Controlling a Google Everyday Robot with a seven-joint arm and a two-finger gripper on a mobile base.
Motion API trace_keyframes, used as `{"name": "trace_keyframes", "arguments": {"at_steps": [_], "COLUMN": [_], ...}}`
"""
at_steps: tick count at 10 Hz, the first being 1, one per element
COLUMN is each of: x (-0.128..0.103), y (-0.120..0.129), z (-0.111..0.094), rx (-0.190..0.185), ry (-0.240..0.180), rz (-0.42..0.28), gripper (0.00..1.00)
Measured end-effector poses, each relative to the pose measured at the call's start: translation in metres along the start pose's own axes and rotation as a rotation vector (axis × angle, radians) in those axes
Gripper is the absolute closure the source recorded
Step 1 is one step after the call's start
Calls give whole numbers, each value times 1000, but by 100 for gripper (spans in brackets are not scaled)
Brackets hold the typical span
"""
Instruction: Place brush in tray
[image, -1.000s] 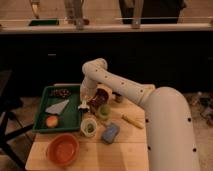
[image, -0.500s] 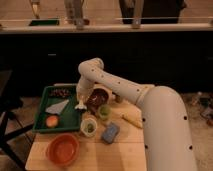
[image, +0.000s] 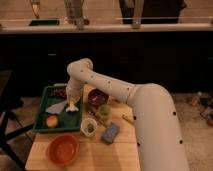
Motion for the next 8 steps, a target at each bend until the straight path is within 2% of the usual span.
{"name": "trace_keyframes", "arguments": {"at_steps": [3, 7, 8], "x": [-8, -10, -10], "y": [-21, -24, -23], "z": [11, 27, 28], "rx": [1, -7, -8], "ry": [6, 38, 41], "rz": [1, 110, 115], "gripper": [100, 100, 100]}}
